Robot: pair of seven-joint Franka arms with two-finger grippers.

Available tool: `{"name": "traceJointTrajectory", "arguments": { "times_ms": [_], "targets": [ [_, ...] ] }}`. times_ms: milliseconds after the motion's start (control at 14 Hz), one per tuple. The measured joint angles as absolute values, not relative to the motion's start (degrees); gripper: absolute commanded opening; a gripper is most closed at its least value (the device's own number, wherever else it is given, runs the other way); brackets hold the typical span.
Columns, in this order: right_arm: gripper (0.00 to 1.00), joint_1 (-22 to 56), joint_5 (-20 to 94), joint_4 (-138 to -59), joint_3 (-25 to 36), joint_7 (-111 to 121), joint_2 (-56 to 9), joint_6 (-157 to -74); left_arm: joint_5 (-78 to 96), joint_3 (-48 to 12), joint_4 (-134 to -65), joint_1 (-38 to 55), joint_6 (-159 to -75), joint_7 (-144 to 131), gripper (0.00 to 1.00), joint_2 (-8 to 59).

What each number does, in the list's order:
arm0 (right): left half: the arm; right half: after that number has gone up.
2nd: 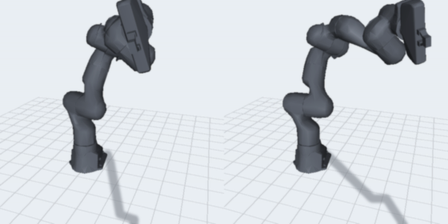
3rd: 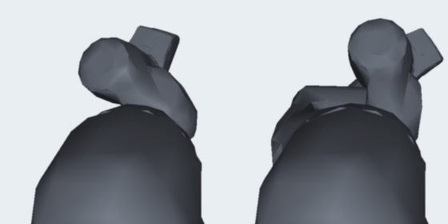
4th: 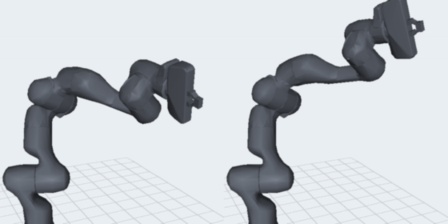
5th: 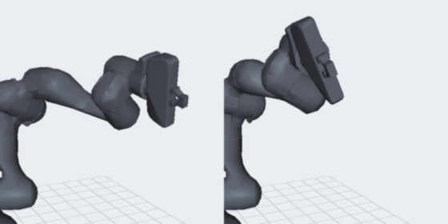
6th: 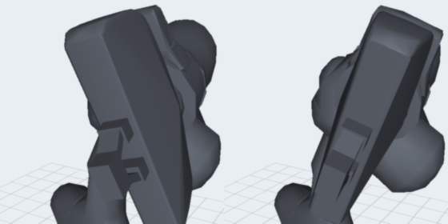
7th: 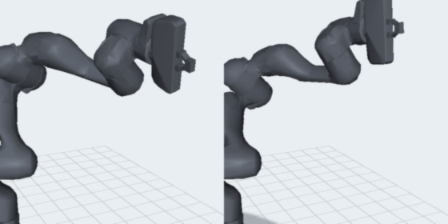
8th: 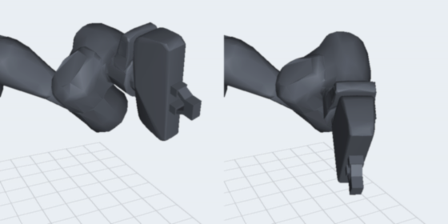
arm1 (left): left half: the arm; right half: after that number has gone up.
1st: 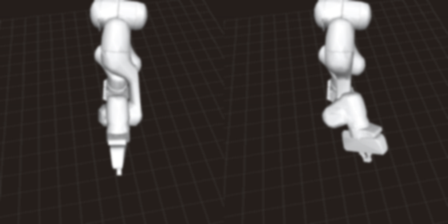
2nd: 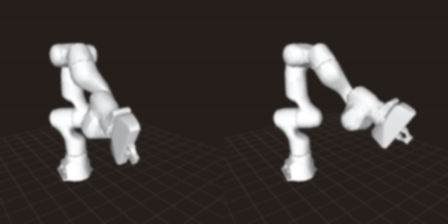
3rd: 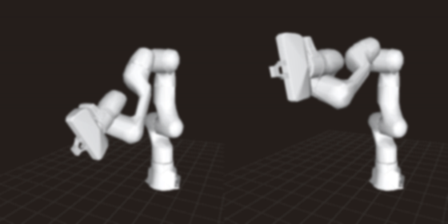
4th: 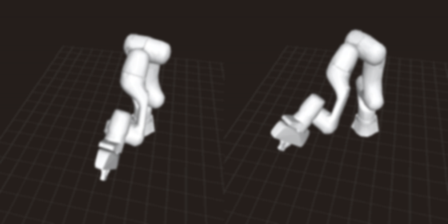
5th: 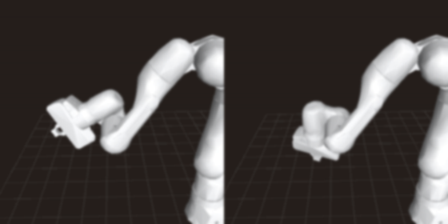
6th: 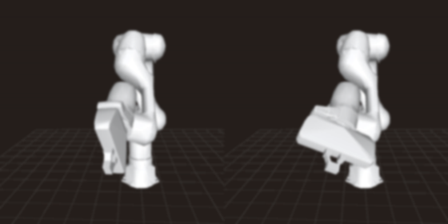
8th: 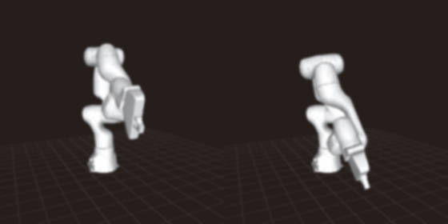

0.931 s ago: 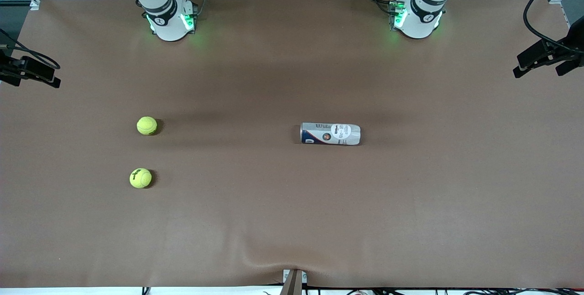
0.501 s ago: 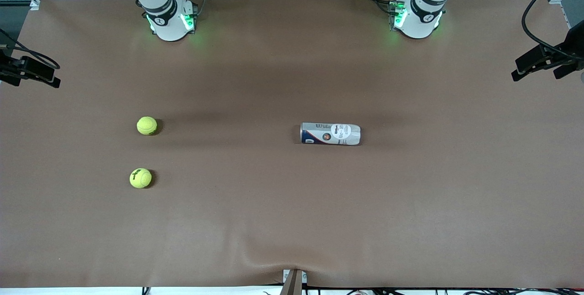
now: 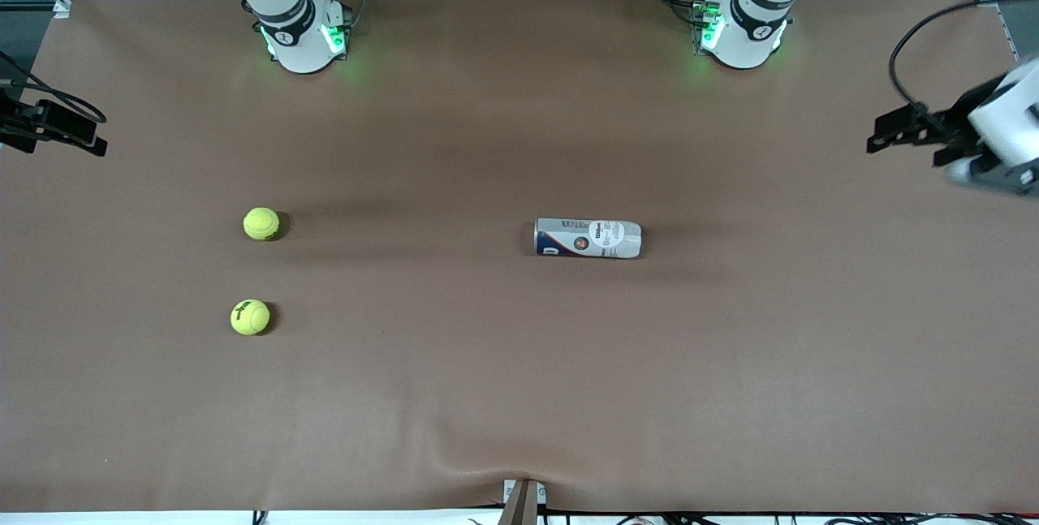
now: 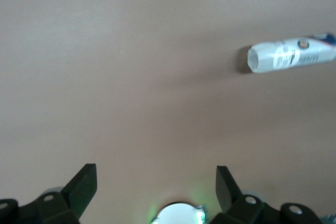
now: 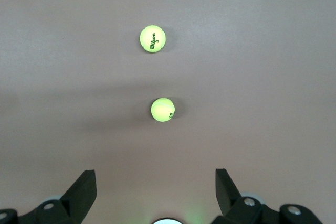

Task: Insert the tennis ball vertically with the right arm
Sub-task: 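Grasp the white tennis can with the left gripper while the right gripper reaches the balls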

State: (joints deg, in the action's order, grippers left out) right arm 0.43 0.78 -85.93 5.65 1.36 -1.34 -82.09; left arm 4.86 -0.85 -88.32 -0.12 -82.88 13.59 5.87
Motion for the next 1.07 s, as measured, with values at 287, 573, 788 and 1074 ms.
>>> {"name": "traceJointTrajectory", "arguments": {
  "times_ms": [287, 573, 788, 1074],
  "targets": [
    [1.0, 0.41, 0.78, -85.94, 5.7, 1.35, -1.34, -82.07, 4.0, -1.53, -88.27, 2.48, -86.97, 26.87, 1.0, 10.95],
    [1.0, 0.43, 0.78, -85.95, 5.66, 1.35, -1.4, -82.02, 0.3, -2.94, -88.28, 7.78, -93.21, 43.3, 1.0, 15.12],
    [1.0, 0.44, 1.2, -86.06, 5.63, 1.31, -2.57, -82.21, 0.26, -5.62, -88.29, 9.59, -100.81, 57.43, 1.0, 20.08],
    [1.0, 0.3, 2.32, -86.06, 5.87, 1.25, -4.11, -82.72, 0.2, -11.04, -88.22, 10.65, -106.85, 61.87, 1.0, 24.66]
  ]
}}
